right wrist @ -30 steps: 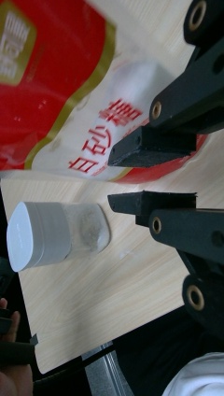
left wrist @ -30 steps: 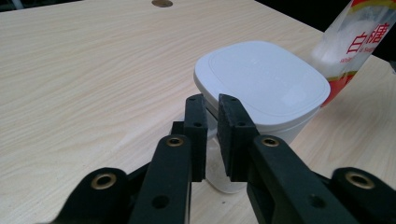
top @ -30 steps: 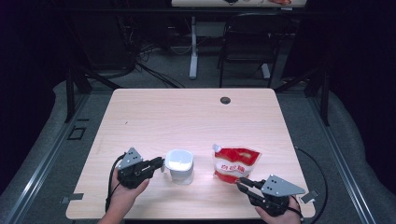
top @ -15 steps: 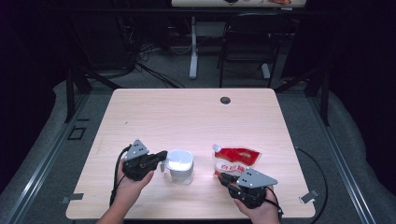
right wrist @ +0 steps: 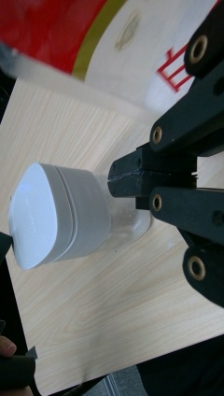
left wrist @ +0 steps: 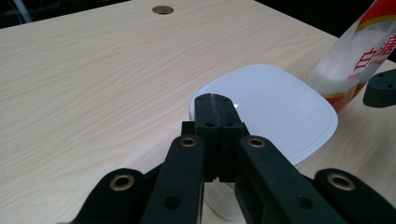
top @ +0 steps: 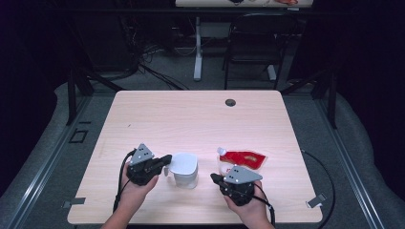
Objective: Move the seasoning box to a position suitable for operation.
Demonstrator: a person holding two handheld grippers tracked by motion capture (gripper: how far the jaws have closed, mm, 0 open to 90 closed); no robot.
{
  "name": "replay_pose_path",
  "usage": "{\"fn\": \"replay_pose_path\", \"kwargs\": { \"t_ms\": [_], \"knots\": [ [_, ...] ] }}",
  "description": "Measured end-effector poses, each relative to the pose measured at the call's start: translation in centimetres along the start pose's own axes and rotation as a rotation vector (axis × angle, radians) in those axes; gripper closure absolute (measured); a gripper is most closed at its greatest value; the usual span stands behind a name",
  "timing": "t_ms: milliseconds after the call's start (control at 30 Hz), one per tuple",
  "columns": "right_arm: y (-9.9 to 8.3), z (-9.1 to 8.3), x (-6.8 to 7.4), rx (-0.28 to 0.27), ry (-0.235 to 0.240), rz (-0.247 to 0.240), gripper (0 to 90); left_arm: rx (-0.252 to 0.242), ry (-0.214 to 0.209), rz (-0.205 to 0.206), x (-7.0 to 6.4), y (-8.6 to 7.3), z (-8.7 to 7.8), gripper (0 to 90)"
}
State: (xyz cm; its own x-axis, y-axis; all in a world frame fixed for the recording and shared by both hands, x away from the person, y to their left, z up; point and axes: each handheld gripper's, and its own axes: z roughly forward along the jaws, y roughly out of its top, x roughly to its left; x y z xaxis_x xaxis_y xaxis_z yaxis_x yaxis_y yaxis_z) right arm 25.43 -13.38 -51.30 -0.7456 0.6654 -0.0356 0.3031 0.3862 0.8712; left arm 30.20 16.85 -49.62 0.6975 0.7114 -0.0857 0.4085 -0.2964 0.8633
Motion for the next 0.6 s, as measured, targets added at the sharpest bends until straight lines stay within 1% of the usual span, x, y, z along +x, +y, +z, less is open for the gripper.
{"fn": "replay_pose_path", "kwargs": {
  "t_ms": [100, 167, 400, 467, 600],
  "knots": [
    [0.3, 0.7, 0.3, 0.006, -0.011, -0.022, 90.0, 0.001, -0.001, -0.008, 0.1, -0.1, -0.1, 90.0],
    [0.4, 1.1, 0.4, 0.000, -0.006, -0.012, 90.0, 0.004, 0.001, -0.009, 0.1, -0.1, -0.1, 90.0],
    [1.0, 2.6, 0.7, -0.004, 0.004, -0.014, 90.0, 0.001, 0.005, -0.009, 0.0, -0.1, -0.1, 90.0],
    [1.2, 3.0, 0.8, -0.005, 0.008, -0.016, 90.0, -0.010, 0.005, -0.012, 0.0, -0.2, -0.1, 90.0],
    [1.3, 3.6, 0.9, -0.004, 0.018, -0.013, 90.0, -0.009, 0.002, -0.010, 0.0, -0.2, -0.1, 90.0]
  ]
}}
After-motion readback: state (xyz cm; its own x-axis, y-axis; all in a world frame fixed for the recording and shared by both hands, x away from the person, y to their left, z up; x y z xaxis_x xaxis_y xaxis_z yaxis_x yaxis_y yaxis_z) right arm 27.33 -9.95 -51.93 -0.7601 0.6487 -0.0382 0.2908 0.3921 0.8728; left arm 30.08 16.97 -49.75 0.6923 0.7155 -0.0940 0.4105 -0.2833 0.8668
